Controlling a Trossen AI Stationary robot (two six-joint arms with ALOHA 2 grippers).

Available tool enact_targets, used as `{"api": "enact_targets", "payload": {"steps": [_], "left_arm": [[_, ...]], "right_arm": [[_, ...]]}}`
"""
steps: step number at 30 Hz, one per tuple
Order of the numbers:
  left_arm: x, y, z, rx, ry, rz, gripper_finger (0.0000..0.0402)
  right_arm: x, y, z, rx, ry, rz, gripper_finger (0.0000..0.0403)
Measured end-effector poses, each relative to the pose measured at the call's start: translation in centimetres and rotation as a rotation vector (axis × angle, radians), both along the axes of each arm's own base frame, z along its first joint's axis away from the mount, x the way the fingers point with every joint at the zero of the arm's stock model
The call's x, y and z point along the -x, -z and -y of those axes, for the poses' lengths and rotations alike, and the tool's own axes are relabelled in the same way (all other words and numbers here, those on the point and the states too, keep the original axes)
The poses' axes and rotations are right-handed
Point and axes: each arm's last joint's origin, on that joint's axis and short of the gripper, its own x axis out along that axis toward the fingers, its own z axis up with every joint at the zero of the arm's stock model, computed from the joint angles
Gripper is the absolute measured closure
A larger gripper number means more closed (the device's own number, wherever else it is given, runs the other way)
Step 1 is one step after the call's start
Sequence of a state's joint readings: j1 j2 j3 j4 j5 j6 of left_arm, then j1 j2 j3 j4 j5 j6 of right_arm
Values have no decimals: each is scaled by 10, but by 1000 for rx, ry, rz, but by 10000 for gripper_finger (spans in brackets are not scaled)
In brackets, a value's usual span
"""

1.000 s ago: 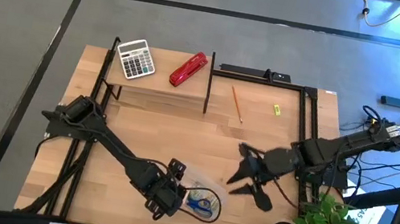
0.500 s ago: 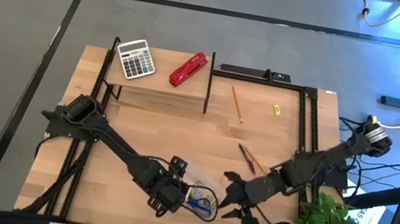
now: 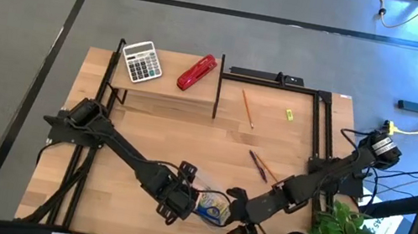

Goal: Pack school essentials
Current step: Put the pink sticky note into the transparent supply box

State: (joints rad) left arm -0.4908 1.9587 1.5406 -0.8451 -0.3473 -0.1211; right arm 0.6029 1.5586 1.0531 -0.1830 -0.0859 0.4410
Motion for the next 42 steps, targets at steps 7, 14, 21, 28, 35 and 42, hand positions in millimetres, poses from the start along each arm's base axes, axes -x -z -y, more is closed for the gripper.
{"api": "enact_targets", "payload": {"steps": [7,14,21,28,35,42], "left_arm": [[-1,-1,0,6,-1,10,100],[-2,-1,0,10,-1,19,100],[-1,2,0,12,0,18,100],[1,9,-1,20,3,1,100],[-1,9,-6,-2,-15,12,100],[-4,8,-12,-30,-41,25,100]], "right_arm": [[-3,8,1,59,86,-8,258],[-3,6,4,65,185,-4,258],[-3,8,7,59,296,-23,258],[-4,7,8,68,374,-11,258],[-5,-3,9,114,408,-18,258],[-2,-13,14,217,471,-56,258]]}}
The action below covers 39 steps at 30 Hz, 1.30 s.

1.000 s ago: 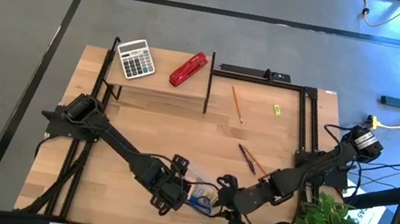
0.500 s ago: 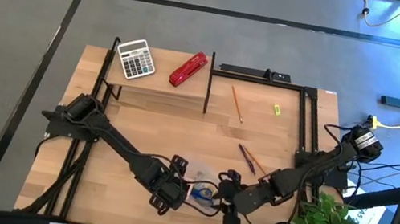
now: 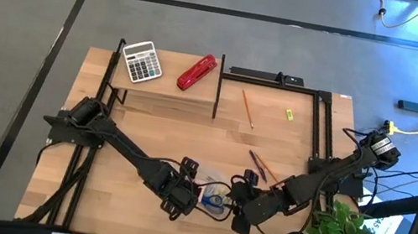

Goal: Pack school essentials
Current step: Put the pink sticky note into the transparent supply box

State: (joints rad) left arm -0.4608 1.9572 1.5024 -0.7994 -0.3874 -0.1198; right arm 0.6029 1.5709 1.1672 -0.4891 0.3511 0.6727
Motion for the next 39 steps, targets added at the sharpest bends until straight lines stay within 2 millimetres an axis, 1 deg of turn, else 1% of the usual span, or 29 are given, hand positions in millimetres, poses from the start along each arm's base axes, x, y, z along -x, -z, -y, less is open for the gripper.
{"api": "enact_targets", "payload": {"steps": [4,9,12,14,23,31,39], "left_arm": [[-1,0,-3,0,-8,0,100],[-2,0,-5,-10,6,-5,100],[-3,0,-6,-11,7,-6,100],[-3,0,-6,-11,5,-5,100],[-4,0,-9,-7,-7,-5,100],[-4,0,-9,-3,-7,-6,100],[-4,0,-9,-1,-8,-6,100]], "right_arm": [[-1,-1,-1,-25,17,6,258],[-3,-18,-10,-74,-34,60,258],[-2,-19,-14,-81,-51,78,258],[-5,-15,-17,-84,-49,75,258],[-15,18,-25,-17,-44,-13,258],[-12,23,-18,86,81,-18,258],[-12,24,-16,117,97,-13,258]]}}
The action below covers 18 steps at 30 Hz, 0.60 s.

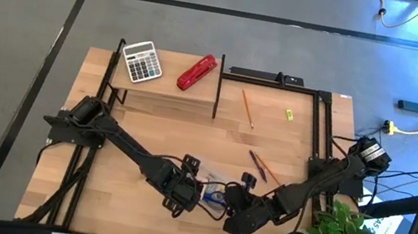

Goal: Pack school essentials
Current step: Put the pink sticky note into the transparent supply box

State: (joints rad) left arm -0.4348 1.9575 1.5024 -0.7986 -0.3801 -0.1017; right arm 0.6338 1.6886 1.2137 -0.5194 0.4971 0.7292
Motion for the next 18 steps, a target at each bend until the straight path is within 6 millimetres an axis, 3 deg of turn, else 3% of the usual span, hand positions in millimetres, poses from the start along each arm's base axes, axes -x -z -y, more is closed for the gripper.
{"api": "enact_targets", "payload": {"steps": [18], "left_arm": [[-6,0,-15,-4,-34,-2,99]], "right_arm": [[0,0,0,1,-3,-2,258]]}}
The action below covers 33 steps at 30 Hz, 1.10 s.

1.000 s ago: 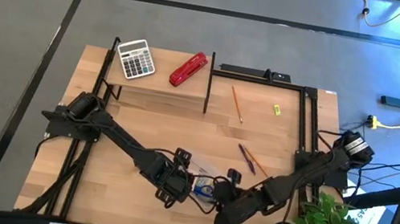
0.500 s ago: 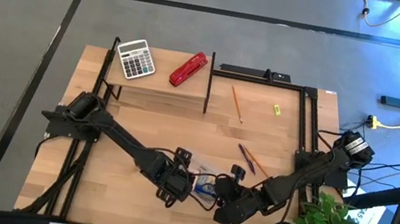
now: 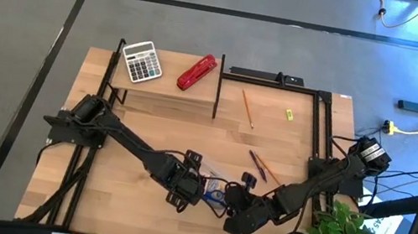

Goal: Pack school essentials
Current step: Put the pink sticky note into the transparent supply box

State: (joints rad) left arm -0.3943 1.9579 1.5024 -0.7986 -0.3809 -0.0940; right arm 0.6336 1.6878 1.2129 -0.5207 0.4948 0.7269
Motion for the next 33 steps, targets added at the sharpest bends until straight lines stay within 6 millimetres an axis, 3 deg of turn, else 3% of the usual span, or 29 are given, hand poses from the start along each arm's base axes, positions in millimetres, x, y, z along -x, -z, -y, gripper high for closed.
{"api": "enact_targets", "payload": {"steps": [33], "left_arm": [[0,0,0,5,-6,7,99]], "right_arm": [[-1,0,10,106,105,37,258]]}}
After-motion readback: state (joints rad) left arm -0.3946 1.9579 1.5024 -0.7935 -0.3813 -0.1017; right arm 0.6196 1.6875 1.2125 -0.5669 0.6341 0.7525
